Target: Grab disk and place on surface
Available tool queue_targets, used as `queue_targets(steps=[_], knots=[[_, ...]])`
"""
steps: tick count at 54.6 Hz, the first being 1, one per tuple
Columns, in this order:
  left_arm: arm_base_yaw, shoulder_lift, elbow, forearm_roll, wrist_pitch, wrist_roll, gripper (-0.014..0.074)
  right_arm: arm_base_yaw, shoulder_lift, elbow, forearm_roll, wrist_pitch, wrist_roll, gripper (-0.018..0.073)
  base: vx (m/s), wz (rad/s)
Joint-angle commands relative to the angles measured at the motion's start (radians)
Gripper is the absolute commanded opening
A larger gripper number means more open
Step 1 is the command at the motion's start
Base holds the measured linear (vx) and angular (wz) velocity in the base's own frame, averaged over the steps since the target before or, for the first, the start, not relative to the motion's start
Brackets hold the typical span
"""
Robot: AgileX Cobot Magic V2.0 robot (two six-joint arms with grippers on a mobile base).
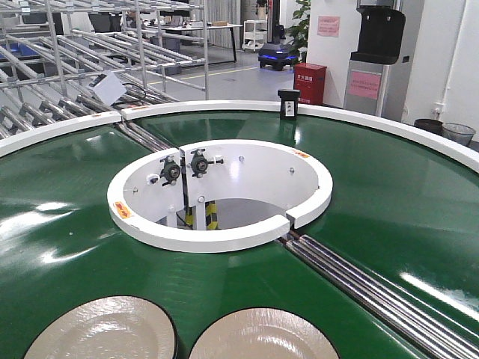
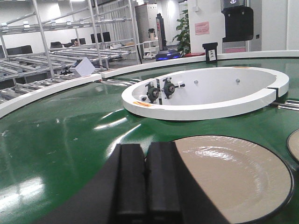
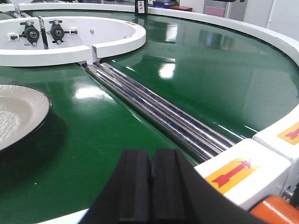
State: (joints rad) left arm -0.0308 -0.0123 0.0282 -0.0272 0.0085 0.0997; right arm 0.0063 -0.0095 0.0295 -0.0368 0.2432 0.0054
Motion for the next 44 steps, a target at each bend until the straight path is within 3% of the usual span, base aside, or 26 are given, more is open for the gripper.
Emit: queue_targets(steps=[1, 44], knots=[[-0.005, -0.005, 0.023, 0.001, -0.079, -0.008, 0.0001, 0.0, -0.013, -0.004, -0.009, -0.084, -0.005, -0.0009, 0.0, 0.0], [-0.005, -0.005, 0.023, 0.001, -0.081, -0.008, 0.0001, 0.0, -0.013, -0.004, -0.017, -0.129, -0.033, -0.0009, 0.0, 0.0]])
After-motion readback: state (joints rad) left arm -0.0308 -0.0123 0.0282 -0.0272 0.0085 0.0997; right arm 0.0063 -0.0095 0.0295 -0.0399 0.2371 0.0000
